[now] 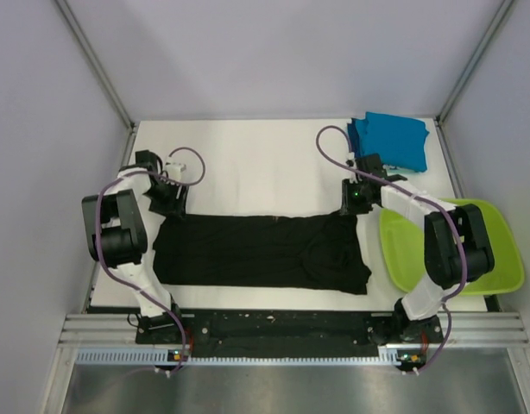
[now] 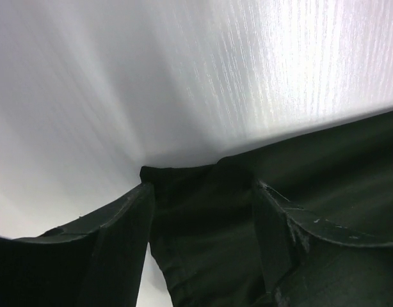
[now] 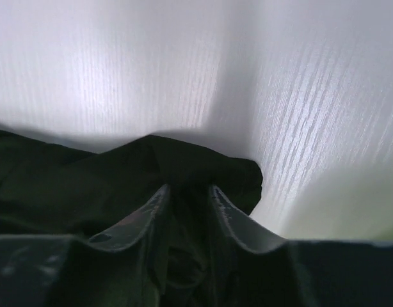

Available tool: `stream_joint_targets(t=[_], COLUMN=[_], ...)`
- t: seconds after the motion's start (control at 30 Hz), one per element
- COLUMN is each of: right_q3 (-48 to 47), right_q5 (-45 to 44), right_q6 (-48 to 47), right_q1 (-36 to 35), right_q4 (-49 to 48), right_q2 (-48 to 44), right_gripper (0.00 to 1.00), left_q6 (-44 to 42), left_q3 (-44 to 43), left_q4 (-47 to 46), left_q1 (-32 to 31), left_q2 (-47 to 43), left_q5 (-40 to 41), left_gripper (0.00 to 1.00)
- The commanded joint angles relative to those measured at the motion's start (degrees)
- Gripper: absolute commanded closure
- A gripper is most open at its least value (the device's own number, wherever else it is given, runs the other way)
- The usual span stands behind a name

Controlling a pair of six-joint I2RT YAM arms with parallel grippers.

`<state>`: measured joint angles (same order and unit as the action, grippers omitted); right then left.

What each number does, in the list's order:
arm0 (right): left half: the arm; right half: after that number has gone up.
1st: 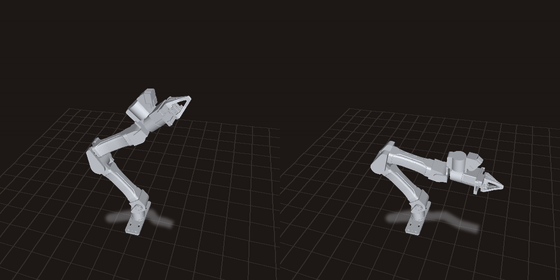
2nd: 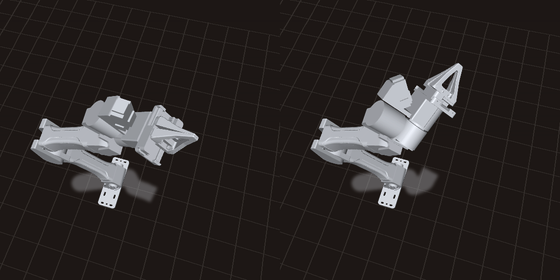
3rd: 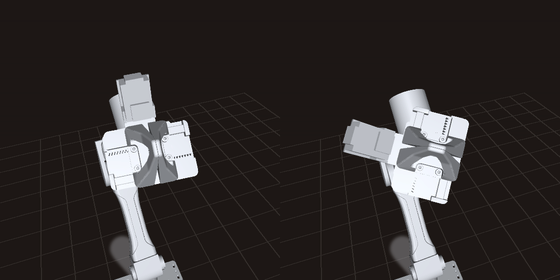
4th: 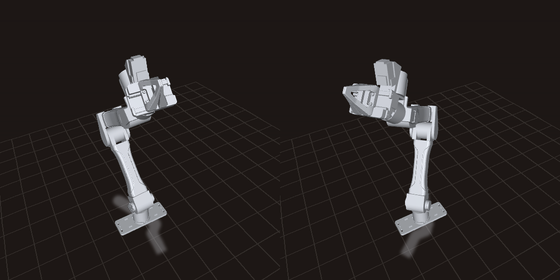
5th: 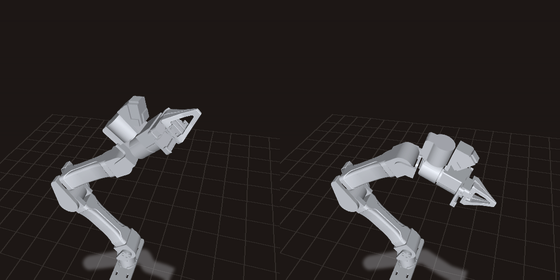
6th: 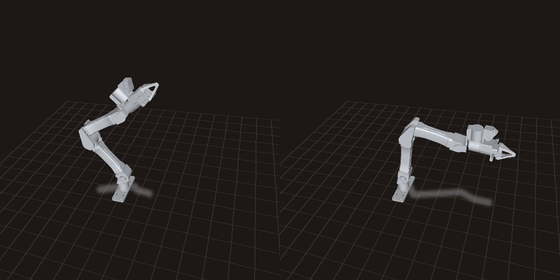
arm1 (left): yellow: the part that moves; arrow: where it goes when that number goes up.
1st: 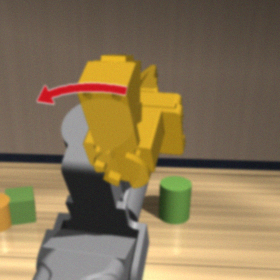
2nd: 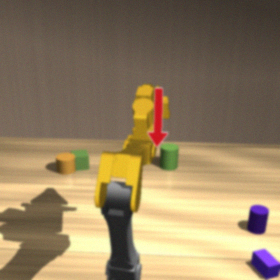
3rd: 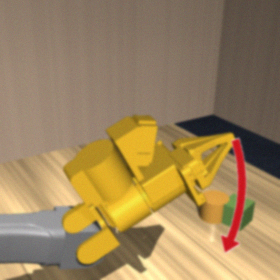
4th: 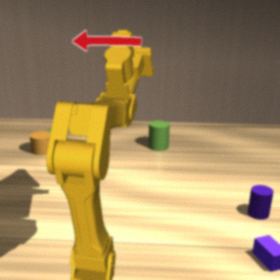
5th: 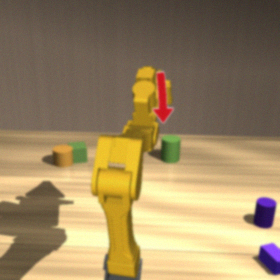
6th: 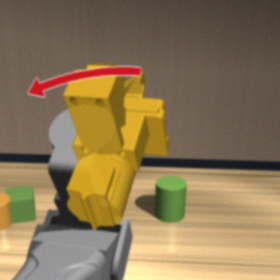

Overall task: Fold and stack the t-shirts
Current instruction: Fold the other side of the tshirt into a rectangle

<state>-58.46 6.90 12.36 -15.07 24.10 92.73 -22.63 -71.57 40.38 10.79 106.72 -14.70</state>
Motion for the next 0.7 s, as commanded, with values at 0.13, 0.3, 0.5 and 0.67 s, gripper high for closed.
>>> stream_joint_targets(t=[0.13,0.3,0.5,0.67], right_q3=[-0.3,-2.2,-4.4,-8.3], right_q5=[-6.6,-9.0,-7.2,-5.7], right_q6=[0.0,2.3,1.7,0.2], right_q1=[0.9,3.7,3.7,3.8], right_q4=[-2.4,-2.8,-4.1,-4.8], right_q2=[1.0,3.9,8.3,10.5], right_gripper=[1.0,1.0,1.0,1.0], left_q6=[0.5,3.6,5.1,6.5], left_q3=[2.4,4.1,7.9,7.9], left_q4=[0.0,-5.4,-10.1,-10.8], left_q1=[0.3,2.1,2.7,3.3], left_q2=[1.6,-1.4,-5.6,-7.0], left_q5=[-4.2,2.1,4.2,4.5], left_gripper=[1.0,1.0,1.0,1.0])
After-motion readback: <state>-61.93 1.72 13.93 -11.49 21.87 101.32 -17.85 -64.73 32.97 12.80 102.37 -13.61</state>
